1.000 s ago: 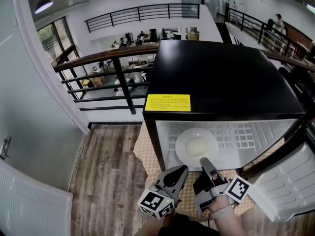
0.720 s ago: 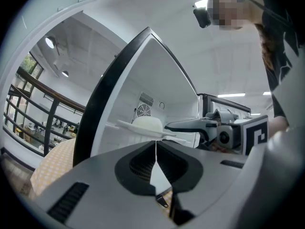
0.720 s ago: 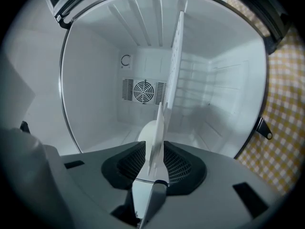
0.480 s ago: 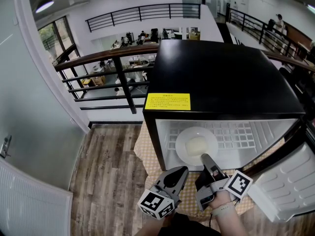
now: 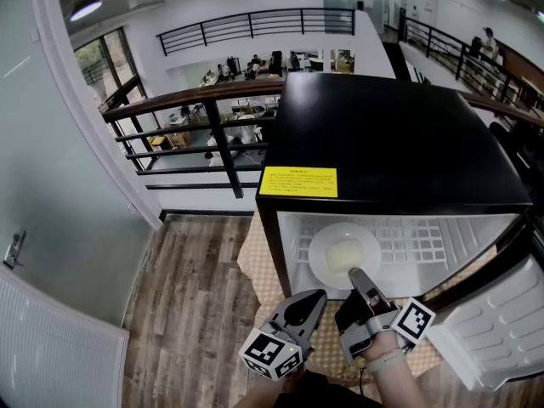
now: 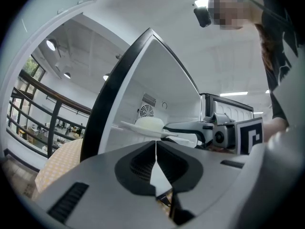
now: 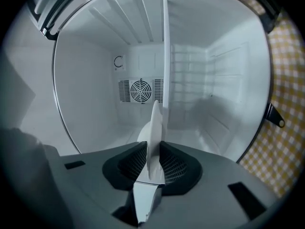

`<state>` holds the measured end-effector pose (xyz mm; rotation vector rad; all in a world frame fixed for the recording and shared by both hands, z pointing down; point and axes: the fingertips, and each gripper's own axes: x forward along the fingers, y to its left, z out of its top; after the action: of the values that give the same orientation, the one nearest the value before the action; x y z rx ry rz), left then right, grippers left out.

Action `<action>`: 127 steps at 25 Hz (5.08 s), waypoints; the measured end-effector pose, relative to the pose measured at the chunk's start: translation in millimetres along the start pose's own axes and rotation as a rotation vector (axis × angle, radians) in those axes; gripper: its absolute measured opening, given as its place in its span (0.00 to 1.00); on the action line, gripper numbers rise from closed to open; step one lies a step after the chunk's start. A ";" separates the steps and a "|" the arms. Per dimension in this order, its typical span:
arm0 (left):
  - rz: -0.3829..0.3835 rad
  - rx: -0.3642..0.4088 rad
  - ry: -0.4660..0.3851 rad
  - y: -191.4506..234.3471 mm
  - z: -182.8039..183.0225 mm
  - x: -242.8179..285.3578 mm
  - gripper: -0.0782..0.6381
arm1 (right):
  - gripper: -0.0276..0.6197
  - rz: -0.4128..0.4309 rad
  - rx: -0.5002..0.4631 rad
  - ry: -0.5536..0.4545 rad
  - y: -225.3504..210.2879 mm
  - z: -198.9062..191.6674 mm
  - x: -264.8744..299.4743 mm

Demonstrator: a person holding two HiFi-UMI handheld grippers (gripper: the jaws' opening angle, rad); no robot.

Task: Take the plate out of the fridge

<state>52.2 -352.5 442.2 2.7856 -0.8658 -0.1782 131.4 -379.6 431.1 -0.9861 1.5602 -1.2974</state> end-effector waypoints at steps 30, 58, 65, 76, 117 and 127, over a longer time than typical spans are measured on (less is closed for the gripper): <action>-0.002 0.013 -0.019 -22.7 9.2 -41.3 0.13 | 0.15 -0.041 0.028 -0.049 6.7 -22.8 -46.4; -0.018 0.011 -0.025 -69.6 1.7 -89.4 0.13 | 0.15 -0.073 0.042 -0.080 0.4 -54.2 -114.5; -0.019 0.004 -0.026 -72.6 10.1 -104.5 0.13 | 0.15 -0.096 0.032 -0.083 4.5 -68.6 -121.1; -0.022 -0.026 -0.021 -96.9 -3.6 -130.4 0.13 | 0.15 -0.098 0.039 -0.102 2.9 -84.7 -156.2; 0.023 0.005 -0.020 -214.9 -25.8 -166.1 0.13 | 0.15 -0.094 0.067 -0.059 12.2 -88.3 -285.0; 0.028 0.000 0.003 -248.0 -44.3 -190.3 0.13 | 0.15 -0.080 0.066 -0.044 12.6 -102.9 -326.4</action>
<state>39.4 -37.1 434.4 2.7711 -0.9032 -0.1695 138.2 -39.3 469.1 -1.0380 1.4489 -1.3648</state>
